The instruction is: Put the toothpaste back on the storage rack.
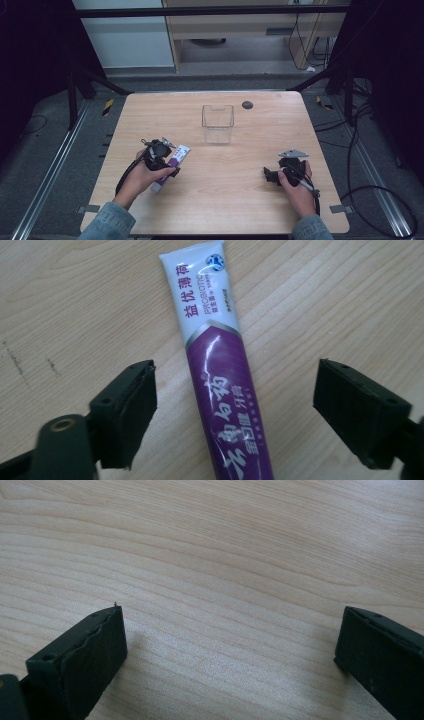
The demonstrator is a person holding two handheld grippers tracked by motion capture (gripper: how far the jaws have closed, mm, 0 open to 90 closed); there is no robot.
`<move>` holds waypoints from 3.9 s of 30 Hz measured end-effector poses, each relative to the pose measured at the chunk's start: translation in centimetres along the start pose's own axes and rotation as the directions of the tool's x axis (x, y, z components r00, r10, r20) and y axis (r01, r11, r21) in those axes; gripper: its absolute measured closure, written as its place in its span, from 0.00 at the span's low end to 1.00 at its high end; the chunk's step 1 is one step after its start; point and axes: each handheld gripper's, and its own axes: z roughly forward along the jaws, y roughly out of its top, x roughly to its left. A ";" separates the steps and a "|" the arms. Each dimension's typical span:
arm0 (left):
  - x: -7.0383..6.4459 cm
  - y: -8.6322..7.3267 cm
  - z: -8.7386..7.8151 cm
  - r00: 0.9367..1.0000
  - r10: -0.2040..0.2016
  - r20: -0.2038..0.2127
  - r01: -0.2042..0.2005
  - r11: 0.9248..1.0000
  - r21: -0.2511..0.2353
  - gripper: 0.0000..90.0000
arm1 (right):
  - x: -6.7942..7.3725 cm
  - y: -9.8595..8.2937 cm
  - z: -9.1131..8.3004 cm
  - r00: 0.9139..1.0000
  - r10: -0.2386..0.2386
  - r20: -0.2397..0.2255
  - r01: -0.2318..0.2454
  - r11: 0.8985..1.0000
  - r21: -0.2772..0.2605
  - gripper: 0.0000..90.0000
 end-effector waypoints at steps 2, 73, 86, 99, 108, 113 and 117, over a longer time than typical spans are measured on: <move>0.2 0.4 0.5 1.000 -0.013 0.007 0.013 1.000 0.008 0.23 | 0.0 0.0 0.0 1.000 0.000 0.000 0.000 1.000 0.000 0.00; 1.7 3.4 3.9 0.996 -0.069 0.061 0.061 0.990 0.131 0.74 | 0.0 0.0 0.0 1.000 -0.001 -0.001 0.001 1.000 0.000 0.00; 1.4 2.5 2.8 0.997 -0.056 0.049 0.053 0.997 0.058 0.87 | 0.0 0.0 0.0 1.000 -0.002 -0.002 0.002 1.000 0.000 0.00; 0.6 3.2 -1.7 0.998 -0.042 0.047 0.048 0.990 -0.133 0.88 | 0.0 0.0 0.0 1.000 -0.002 -0.002 0.002 1.000 0.000 0.00; 0.4 4.6 -3.4 0.998 -0.035 0.056 0.046 0.976 -0.211 0.88 | 0.0 0.0 0.0 1.000 -0.002 -0.002 0.002 1.000 0.000 0.00; 0.3 5.2 -4.0 0.997 -0.043 0.058 0.056 0.968 -0.244 0.88 | 0.0 0.0 0.0 1.000 -0.002 -0.002 0.002 1.000 0.000 0.00; 0.3 5.6 -4.4 0.997 -0.040 0.067 0.056 0.963 -0.264 0.88 | 0.0 0.0 0.0 1.000 -0.002 -0.002 0.002 1.000 0.000 0.00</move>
